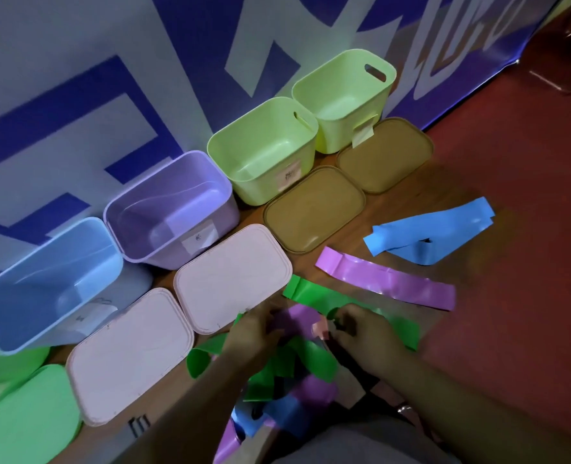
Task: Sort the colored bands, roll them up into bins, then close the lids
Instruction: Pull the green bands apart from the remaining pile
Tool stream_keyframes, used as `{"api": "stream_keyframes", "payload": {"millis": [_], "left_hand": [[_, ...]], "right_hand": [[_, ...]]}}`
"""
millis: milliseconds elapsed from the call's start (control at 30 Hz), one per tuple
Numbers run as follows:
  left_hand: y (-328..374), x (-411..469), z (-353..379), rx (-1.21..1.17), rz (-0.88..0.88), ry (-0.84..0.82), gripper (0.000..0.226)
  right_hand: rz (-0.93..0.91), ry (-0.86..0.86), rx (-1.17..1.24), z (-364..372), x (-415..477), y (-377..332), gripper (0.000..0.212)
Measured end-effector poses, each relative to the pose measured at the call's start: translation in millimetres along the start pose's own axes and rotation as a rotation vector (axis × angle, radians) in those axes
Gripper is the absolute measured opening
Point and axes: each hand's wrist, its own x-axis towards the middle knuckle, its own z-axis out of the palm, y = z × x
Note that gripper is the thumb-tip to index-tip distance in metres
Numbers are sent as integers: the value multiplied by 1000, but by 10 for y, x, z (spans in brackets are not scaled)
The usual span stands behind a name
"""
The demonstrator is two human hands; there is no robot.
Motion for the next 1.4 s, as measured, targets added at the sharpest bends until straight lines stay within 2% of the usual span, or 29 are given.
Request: {"api": "stream_keyframes", "payload": {"millis": [67, 200, 500, 633, 733, 833, 967, 1133, 1300, 1400], "left_hand": [[-53, -47, -3, 3, 2, 22, 46], [-156, -114, -11, 32, 25, 51, 39], [-302, 9, 43, 222, 40, -37, 26], [-416, 20, 100, 241, 62, 8, 38], [-477, 2, 130, 175, 112, 71, 49], [-505, 3, 147, 161, 148, 110, 50], [-476, -11, 142, 67, 76, 115, 52], [-472, -128, 98, -108, 63, 163, 52], [-511, -220, 33, -254, 150, 203, 42], [-527, -290, -49, -332, 158, 193, 22]], "right_hand": [[-2, 15, 6, 138, 77, -76, 20], [-14, 60, -69, 316, 221, -168, 16], [22, 93, -228, 462, 365, -248, 12], [-6, 112, -248, 532, 362, -292, 8], [-17, 130, -267, 532, 347, -342, 8], [-60, 168, -280, 516, 332, -370, 11], [-227, 229, -312, 462, 295, -406, 10], [-218, 112, -159, 346, 176, -616, 12], [-184, -11, 44, 293, 34, -951, 22], [-184, -44, 76, 251, -56, -1058, 25]]}}
